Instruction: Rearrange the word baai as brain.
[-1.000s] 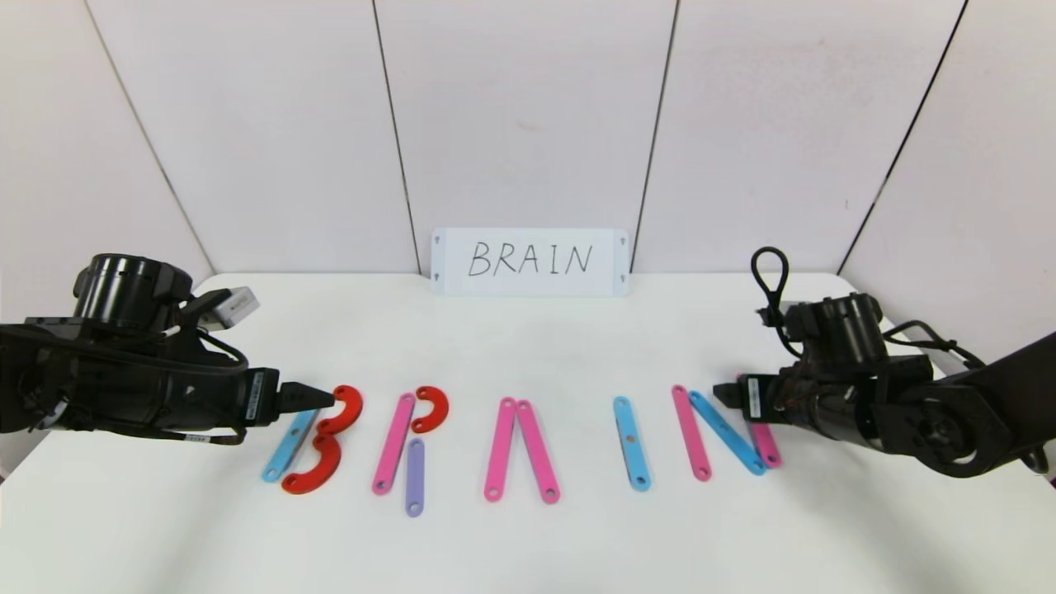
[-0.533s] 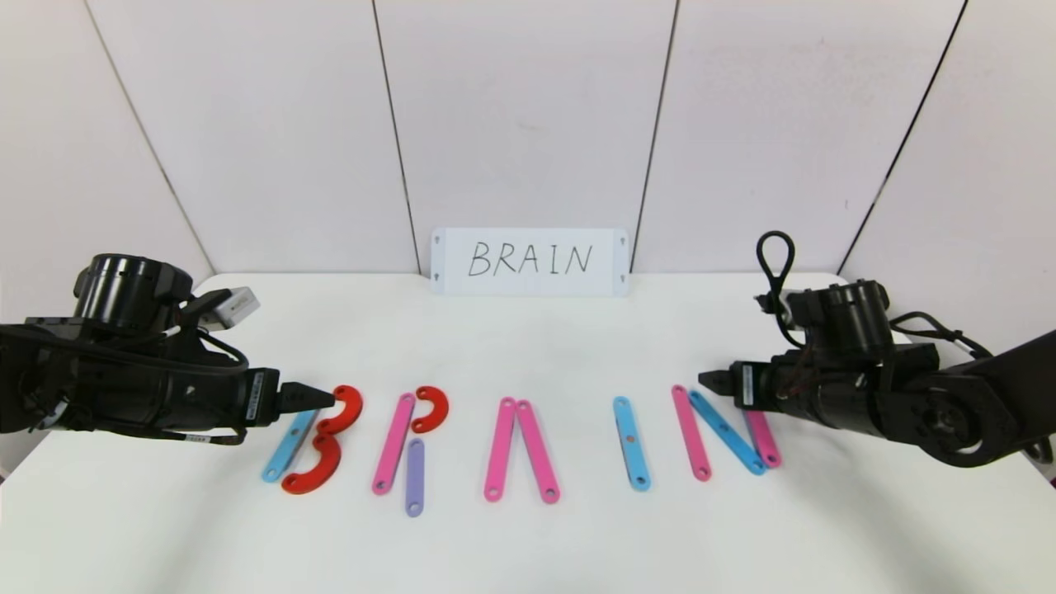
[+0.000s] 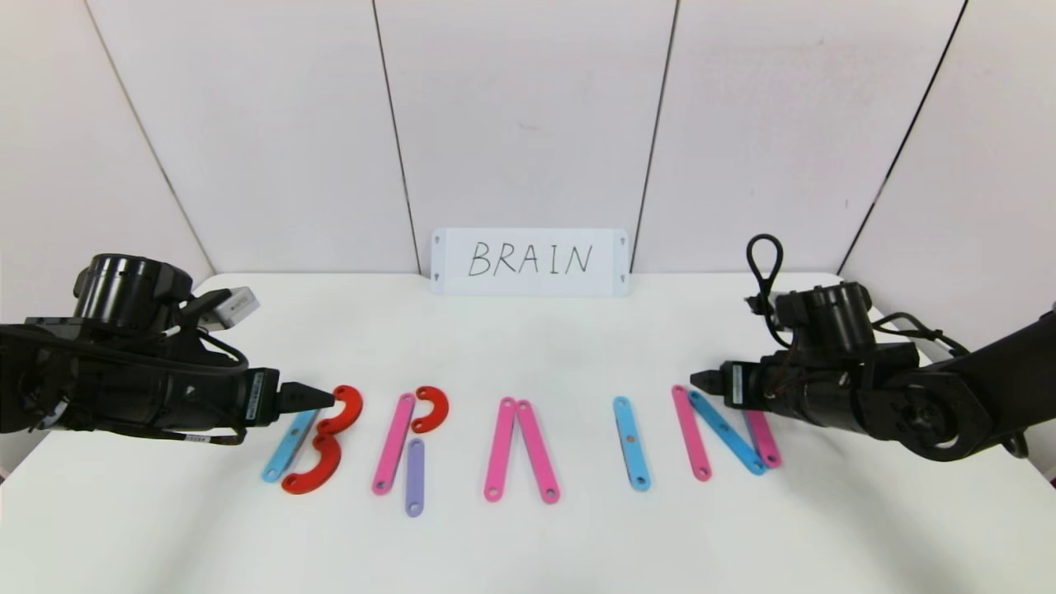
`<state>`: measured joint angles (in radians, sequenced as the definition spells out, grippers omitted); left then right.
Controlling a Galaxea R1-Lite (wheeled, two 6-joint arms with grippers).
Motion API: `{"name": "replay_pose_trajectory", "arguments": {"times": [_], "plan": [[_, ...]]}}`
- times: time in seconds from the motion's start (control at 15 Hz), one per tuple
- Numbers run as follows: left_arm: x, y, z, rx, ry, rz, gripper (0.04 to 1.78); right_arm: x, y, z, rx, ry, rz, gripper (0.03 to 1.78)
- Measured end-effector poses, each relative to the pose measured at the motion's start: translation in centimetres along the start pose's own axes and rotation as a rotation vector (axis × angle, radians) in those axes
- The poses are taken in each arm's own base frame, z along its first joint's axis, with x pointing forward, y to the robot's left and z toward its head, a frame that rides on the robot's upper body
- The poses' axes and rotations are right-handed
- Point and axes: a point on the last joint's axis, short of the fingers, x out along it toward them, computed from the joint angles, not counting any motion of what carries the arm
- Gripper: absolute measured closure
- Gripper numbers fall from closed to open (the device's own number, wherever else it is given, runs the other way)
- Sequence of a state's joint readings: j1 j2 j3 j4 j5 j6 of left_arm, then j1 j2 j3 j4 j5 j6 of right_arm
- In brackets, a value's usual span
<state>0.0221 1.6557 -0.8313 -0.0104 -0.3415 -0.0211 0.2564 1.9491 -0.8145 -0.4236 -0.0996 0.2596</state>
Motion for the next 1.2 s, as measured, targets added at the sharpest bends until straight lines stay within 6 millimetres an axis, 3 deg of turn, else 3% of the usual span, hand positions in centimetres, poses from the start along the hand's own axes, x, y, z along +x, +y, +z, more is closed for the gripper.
{"name": "replay_pose_trajectory", "arguments": {"times": [1.2], "plan": [[-0.27,-0.09,0.07,0.003,-0.009,0.000,0.08,-0.43,1.01,-0.43,0.016,0.014,0.049,0.07]]}}
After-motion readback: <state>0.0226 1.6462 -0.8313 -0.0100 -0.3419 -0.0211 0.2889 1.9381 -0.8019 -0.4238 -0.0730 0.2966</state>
